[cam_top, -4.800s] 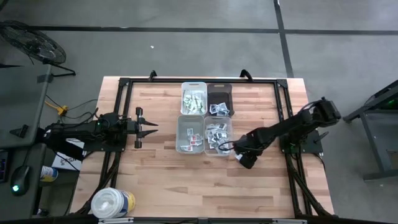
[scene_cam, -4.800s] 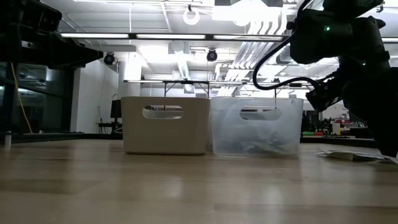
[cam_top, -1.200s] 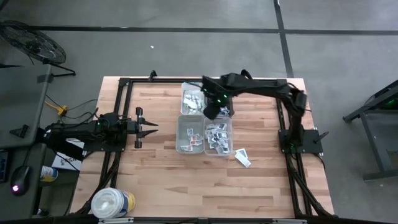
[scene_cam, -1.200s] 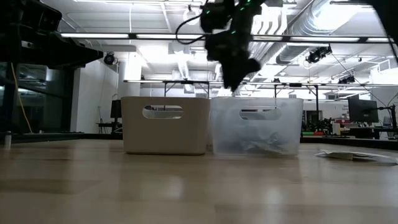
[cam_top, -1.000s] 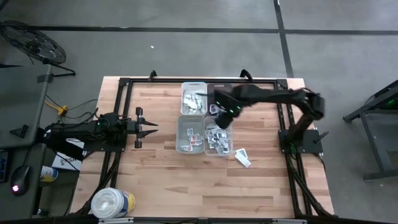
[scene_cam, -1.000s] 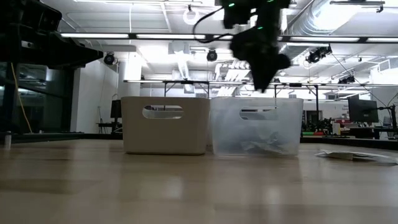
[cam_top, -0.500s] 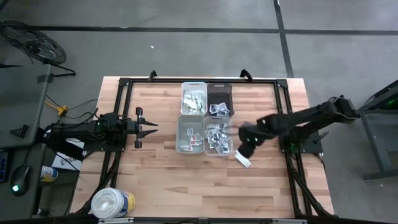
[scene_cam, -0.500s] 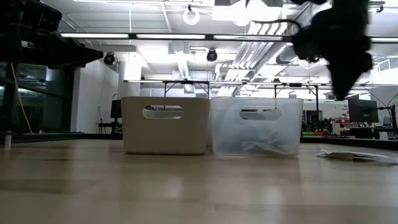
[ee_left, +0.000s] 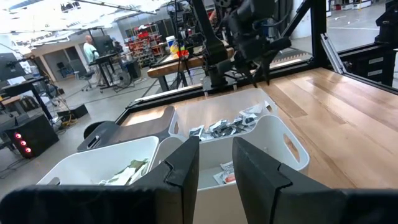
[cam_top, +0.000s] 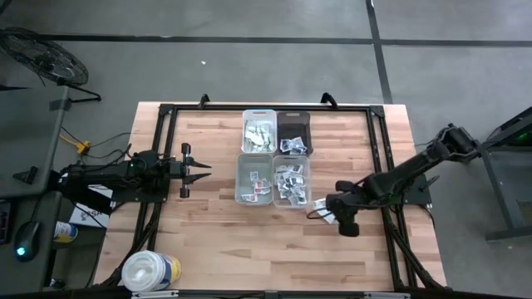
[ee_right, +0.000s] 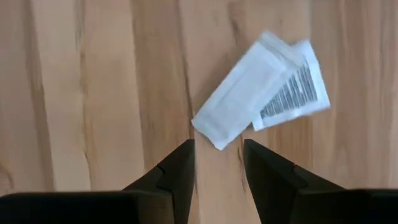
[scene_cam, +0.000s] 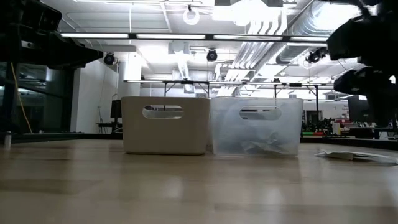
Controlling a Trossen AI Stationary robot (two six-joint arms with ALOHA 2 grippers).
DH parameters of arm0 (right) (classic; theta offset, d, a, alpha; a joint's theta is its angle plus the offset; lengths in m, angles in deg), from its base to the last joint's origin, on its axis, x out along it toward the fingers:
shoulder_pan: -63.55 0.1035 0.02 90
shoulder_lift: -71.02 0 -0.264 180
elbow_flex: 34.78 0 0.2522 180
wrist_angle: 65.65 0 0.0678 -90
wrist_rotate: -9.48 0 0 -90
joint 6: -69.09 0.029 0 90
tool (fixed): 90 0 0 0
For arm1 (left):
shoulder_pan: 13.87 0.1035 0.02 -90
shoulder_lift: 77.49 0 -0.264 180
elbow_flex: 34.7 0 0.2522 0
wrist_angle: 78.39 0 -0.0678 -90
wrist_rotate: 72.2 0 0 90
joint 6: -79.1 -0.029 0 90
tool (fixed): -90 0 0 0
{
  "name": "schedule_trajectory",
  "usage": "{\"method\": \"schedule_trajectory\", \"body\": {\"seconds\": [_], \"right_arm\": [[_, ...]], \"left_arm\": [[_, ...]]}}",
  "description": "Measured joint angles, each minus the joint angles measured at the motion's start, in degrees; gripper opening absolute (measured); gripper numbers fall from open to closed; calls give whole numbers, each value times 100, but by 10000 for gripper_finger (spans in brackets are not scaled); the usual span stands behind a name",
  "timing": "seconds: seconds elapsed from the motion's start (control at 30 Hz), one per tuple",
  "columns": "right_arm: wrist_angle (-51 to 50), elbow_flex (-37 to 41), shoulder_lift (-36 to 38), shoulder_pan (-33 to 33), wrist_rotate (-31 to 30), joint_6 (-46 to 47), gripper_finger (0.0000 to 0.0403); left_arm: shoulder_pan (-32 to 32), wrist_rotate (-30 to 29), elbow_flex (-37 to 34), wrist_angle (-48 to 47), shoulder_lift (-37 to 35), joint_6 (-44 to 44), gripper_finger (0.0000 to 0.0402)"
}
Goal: Pick & Place First Aid Supplies
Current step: Put the green bandage pack into the white bin
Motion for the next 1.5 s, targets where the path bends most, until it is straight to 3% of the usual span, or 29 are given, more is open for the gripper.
{"method": "schedule_trajectory", "body": {"seconds": [0.37, 0.6, 1.1, 1.5], "right_arm": [[171, 0, -22, 297, -298, -1974, 129], [519, -1, -529, 288, -181, -2735, 129], [581, -1, -1120, 287, -422, -3453, 129], [698, -32, -1545, 283, -177, -3404, 116]], "left_arm": [[0, 0, 0, -1, 0, -2, 96], [0, 0, 0, 0, 1, 0, 96], [0, 0, 0, -1, 0, -2, 96], [-1, 0, 0, 0, 1, 0, 96]]}}
